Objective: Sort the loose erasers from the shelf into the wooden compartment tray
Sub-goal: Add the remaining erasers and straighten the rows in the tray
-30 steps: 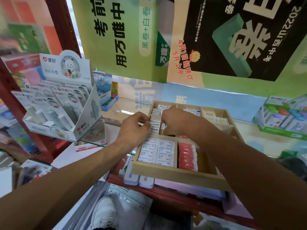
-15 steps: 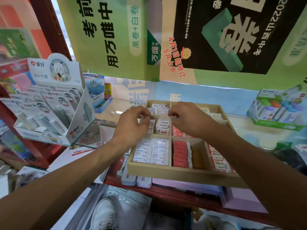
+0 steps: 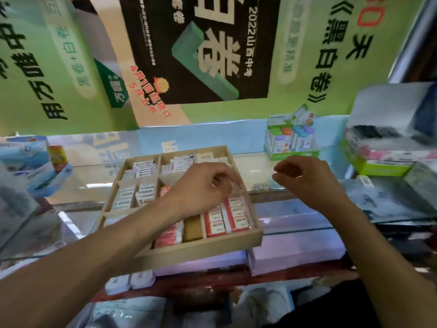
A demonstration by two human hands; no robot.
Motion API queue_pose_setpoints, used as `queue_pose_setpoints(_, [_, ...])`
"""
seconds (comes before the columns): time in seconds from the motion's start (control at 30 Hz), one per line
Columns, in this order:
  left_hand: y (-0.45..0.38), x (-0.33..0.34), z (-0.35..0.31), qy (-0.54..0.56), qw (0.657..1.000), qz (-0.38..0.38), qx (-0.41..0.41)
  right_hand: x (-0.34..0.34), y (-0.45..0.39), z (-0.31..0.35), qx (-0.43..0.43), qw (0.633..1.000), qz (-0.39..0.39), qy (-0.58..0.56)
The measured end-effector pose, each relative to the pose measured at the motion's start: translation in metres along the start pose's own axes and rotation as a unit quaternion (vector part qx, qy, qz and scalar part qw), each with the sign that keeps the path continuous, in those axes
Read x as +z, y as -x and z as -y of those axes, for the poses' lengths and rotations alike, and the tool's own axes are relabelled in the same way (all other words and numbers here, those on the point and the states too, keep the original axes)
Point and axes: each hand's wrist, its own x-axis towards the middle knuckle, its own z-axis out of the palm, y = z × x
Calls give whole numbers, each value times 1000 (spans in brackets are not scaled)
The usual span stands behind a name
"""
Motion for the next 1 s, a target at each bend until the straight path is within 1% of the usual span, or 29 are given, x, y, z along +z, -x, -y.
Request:
queue_pose_setpoints(0.13, [-42, 38, -23, -18, 999, 33, 20, -27, 2, -47, 76, 997, -27, -10])
queue_pose_setpoints(0.23, [-75, 71, -39, -62, 995, 72, 28, -39, 0, -77, 134, 990, -45, -32])
queue_pose_setpoints(0.37, [-108, 113, -55, -92, 989, 109, 42, -55, 3, -101, 156, 981, -117, -25])
queue_pose_setpoints(0.47, [-127, 136, -68, -115, 982, 135, 63, -65, 7, -116, 189, 971, -149, 4])
queue_pose_setpoints(0.53, [-140, 152, -75, -141, 975, 152, 77, -69, 9, -128, 198, 968, -150, 35])
queue_pose_setpoints(0.6, [-151, 167, -78, -166, 968, 168, 84, -71, 8, -136, 189, 969, -136, 86])
queue_pose_setpoints(0.63, [-155, 173, -78, -174, 965, 175, 84, -71, 8, -138, 189, 969, -115, 109])
queue_pose_setpoints(0.73, [-163, 188, -79, -183, 958, 203, 86, -70, 8, -141, 225, 960, 10, 164])
queue_pose_setpoints(0.77, [-165, 190, -79, -182, 957, 208, 89, -69, 8, -141, 229, 955, 36, 186])
queue_pose_setpoints(0.8, [-165, 189, -81, -180, 957, 209, 89, -67, 7, -143, 224, 954, 34, 196])
queue_pose_setpoints(0.9, [-161, 181, -81, -177, 962, 187, 94, -66, 7, -142, 202, 966, -41, 156])
queue_pose_setpoints(1.0, [-151, 168, -76, -182, 961, 188, 90, -63, 6, -139, 182, 976, -61, 101])
